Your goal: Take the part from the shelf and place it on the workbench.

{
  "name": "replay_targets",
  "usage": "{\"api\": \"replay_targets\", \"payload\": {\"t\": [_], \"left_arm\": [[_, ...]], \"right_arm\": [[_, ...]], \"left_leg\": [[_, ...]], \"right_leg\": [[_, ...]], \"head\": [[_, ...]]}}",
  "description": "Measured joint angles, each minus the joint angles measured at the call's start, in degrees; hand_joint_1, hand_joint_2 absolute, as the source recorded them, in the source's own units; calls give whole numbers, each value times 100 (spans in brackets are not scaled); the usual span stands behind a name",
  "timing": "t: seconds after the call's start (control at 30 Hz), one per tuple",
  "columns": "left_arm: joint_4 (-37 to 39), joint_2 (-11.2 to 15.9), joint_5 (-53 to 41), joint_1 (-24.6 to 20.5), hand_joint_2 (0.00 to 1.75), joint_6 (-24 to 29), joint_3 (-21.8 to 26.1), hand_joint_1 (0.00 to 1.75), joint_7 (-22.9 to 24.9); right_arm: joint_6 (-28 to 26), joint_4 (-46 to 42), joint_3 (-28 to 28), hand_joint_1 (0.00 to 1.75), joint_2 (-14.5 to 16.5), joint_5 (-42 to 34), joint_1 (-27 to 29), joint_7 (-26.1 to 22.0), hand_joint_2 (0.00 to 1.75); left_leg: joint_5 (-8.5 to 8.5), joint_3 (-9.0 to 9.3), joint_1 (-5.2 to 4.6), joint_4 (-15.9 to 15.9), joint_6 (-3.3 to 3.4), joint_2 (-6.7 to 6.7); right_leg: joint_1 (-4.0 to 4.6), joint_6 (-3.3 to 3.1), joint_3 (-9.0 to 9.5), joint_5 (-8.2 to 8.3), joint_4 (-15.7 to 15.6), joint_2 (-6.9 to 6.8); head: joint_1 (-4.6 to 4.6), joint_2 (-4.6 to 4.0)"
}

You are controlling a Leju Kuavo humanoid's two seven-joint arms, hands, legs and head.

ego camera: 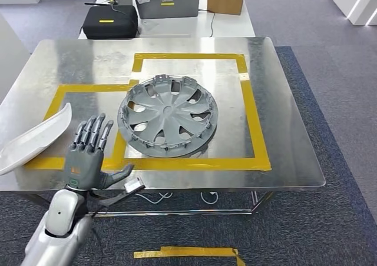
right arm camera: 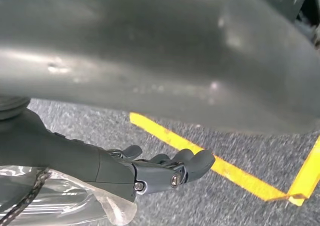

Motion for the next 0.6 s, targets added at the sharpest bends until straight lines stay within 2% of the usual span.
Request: {"api": "replay_targets", "payload": {"t": [0.2,0.27,0.33,0.37,0.43,0.47,0.5,0.53,0.57,0.6], "left_arm": [[-1076,-203,1071,856,0,326,-474,0,-815],[-1374,-384,1637,1252,0,334,-487,0,-1421],[-1600,-677,2329,1680,0,341,-374,0,-2192],[-1683,-852,2670,1883,0,346,-267,0,-2581],[-1761,-1200,3261,2217,0,353,59,0,-3205],[-1772,-1368,3544,2352,0,354,264,0,-3430],[-1773,-1509,3795,2461,0,355,464,0,-3572],[-1764,-1630,3964,2542,0,356,659,0,-3607],[-1739,-1736,4060,2600,0,357,847,0,-3574],[-1679,-1823,4127,2634,0,358,1028,0,-3509]], "right_arm": [[-85,0,-91,0,61,-39,5,1,0],[-139,0,-144,0,79,-67,9,-2,0],[-186,0,-199,0,91,-80,16,-9,0],[-207,0,-224,0,93,-82,16,-16,0],[-271,0,-274,0,93,-98,16,-63,0],[-327,0,-308,0,93,-112,18,-102,0],[-407,0,-342,0,93,-128,22,-154,0],[-510,0,-380,0,93,-156,26,-230,0],[-621,-2,-424,0,93,-190,26,-330,0],[-735,-6,-473,0,94,-236,18,-458,0]], "left_leg": [[-38,6,-48,26,65,1],[-14,21,-47,0,117,15],[49,47,-25,-83,183,54],[74,52,-13,-124,209,80],[92,31,-25,-136,232,122],[99,17,-34,-134,234,143],[107,5,-40,-132,234,157],[118,-7,-42,-130,227,166],[132,-17,-41,-127,213,168],[147,-27,-40,-119,193,166]], "right_leg": [[-48,69,15,-20,-12,1],[-57,122,35,-7,-33,16],[-46,158,-20,-131,70,-59],[-37,162,-114,-301,283,-124],[-30,162,-420,-726,1020,-235],[-31,166,-553,-861,1368,-251],[-31,167,-610,-892,1558,-256],[-32,166,-553,-806,1513,-260],[-33,163,-379,-634,1237,-266],[-37,159,-126,-453,808,-277]], "head": [[-3,0],[-4,0],[8,0],[20,0],[37,0],[36,0],[34,0],[34,0],[34,0],[37,0]]}}
